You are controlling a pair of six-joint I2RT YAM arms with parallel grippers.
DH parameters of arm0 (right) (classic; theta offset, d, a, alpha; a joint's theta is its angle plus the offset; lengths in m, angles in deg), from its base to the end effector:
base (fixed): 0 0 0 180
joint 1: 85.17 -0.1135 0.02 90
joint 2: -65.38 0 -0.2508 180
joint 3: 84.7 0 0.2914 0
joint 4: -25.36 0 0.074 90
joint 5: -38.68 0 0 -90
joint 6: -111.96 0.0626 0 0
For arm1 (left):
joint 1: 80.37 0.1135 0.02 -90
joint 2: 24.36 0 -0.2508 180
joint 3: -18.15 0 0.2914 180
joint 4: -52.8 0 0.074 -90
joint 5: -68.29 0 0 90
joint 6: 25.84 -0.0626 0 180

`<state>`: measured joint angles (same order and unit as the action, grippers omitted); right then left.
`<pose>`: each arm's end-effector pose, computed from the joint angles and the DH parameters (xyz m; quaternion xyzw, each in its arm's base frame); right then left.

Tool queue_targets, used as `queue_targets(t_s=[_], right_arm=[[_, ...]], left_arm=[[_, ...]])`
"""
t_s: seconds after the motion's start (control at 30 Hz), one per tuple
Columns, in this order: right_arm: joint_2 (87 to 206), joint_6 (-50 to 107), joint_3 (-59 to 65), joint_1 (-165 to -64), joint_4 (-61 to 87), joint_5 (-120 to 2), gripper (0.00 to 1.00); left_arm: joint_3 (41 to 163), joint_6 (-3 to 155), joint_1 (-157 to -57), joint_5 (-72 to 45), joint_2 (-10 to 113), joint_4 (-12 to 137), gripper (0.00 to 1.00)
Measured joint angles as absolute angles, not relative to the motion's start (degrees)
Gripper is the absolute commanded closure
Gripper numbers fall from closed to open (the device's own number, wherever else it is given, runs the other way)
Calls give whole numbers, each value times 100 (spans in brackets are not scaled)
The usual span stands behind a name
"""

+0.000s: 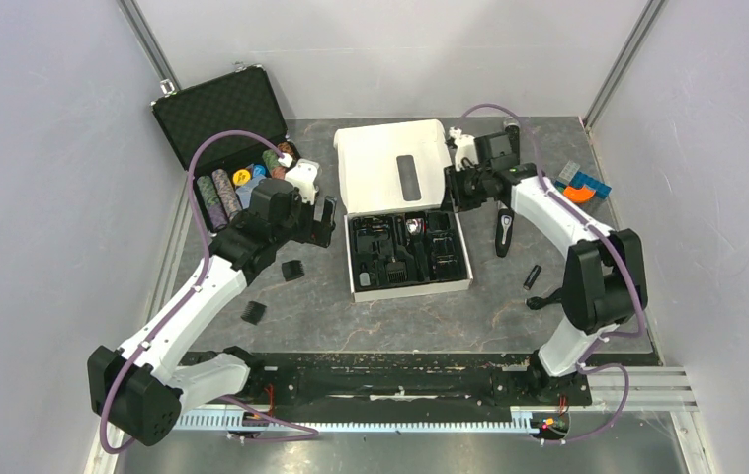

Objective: Sort the hair-cutting tools

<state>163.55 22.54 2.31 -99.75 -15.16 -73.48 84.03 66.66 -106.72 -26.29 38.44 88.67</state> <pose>0.4038 0.1294 0.2018 -0.1756 0.9124 0.2224 0.2953 0.2809 -0.1336 0.2784 0.1625 0.8623 -0.0852 0.4720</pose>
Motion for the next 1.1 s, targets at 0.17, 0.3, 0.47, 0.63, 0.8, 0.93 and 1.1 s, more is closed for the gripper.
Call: queue_targets(t_s=[0.17,0.3,0.47,0.63,0.8,0.93,1.1], right_arm=[[16217,2351,129,-10651,-1368,-6447,74],[16219,2462,48,-10981,-1306,-5905,75],[16309,2617,41,-11105,-1123,-5354,75],[16510,2696,41,-11158,-987,-4983,75],[16757,2709,41,-11169,-970,-4838,76],[16916,2707,41,-11191,-963,-4773,77],[17048,2687,43,-11239,-924,-4616,77]], left_arm=[[8403,6668,-10672,-2616,3844,8921,2],[8401,6668,-10672,-2636,3835,9037,2],[8296,6673,-10672,-2723,3698,9147,2],[8217,6684,-10672,-2765,3661,9199,2],[8213,6695,-10672,-2767,3661,9210,2],[8213,6695,-10672,-2767,3661,9208,2],[8191,6695,-10672,-2767,3661,9206,2]])
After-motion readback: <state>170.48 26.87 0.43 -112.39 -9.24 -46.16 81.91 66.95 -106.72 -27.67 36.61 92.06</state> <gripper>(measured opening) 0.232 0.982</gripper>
